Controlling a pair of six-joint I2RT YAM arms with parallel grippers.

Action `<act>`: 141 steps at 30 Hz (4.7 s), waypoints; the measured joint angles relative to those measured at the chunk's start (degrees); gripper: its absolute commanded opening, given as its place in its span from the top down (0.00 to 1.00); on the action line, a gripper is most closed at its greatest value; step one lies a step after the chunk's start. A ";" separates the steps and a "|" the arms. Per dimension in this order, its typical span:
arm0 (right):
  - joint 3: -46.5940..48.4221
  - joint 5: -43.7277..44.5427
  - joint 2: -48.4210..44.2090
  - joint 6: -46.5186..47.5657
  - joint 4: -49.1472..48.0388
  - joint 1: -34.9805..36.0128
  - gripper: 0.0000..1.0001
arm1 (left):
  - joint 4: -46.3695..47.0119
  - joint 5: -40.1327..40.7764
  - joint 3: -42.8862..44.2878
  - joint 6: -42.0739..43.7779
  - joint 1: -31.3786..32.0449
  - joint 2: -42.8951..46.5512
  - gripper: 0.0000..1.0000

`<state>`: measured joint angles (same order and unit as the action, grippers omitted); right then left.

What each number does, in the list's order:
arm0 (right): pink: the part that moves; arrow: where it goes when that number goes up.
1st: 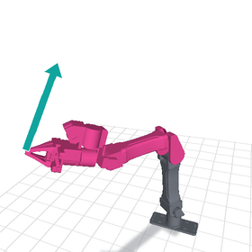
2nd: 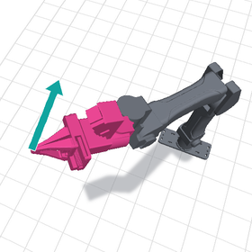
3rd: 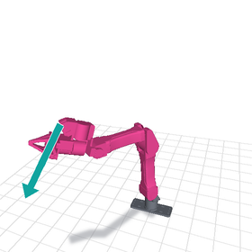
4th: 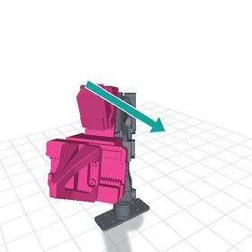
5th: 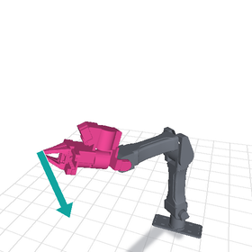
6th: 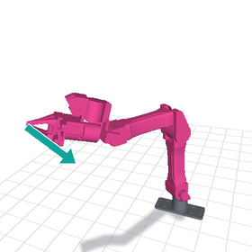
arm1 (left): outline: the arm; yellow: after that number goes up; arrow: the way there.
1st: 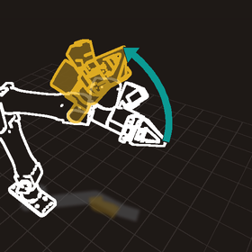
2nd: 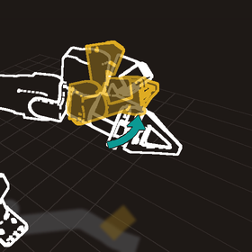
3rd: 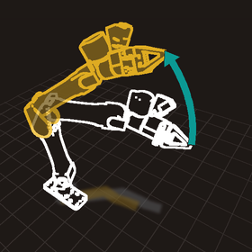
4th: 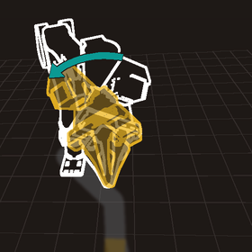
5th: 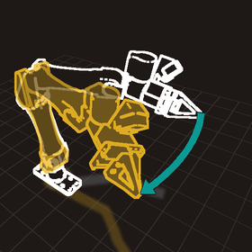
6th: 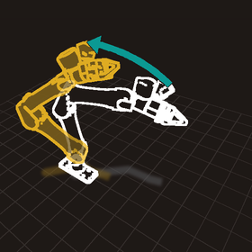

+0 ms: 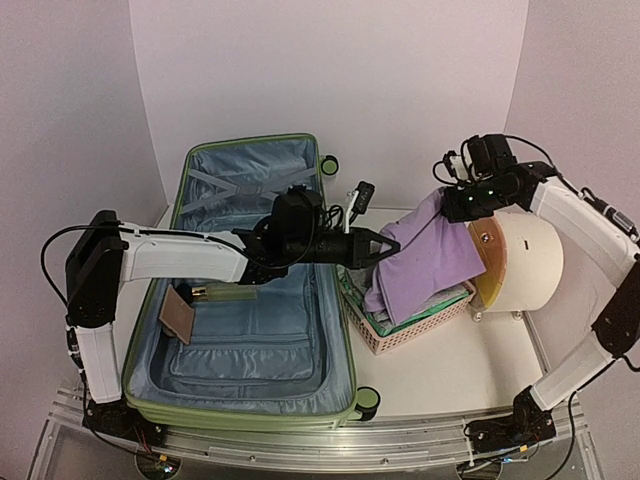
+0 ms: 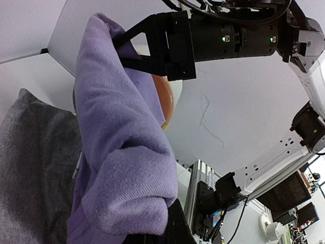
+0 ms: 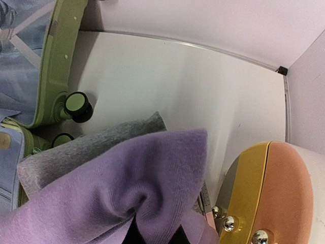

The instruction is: Open, take out, and arrange the luggage

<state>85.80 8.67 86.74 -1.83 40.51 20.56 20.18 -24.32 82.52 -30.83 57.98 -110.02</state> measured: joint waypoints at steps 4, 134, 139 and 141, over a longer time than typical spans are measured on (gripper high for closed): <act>1.09 -0.59 -3.72 0.02 1.88 -0.04 1.00 | 1.86 -2.51 0.02 -1.57 0.50 0.00 1.00; -5.38 3.23 12.02 -16.92 -3.15 17.53 0.38 | -36.37 11.41 -19.23 58.25 -27.34 14.69 0.25; -7.69 3.37 13.07 -18.16 -3.98 17.84 0.36 | -36.92 10.93 -19.23 72.30 -27.34 14.62 0.20; -7.80 3.34 14.80 -18.53 -4.96 17.81 0.36 | -36.63 11.08 -19.23 76.50 -27.32 14.03 0.19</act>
<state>78.00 12.01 101.54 -20.36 35.55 38.37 -16.45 -13.23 63.29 45.67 30.65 -95.98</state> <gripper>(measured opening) 0.637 0.798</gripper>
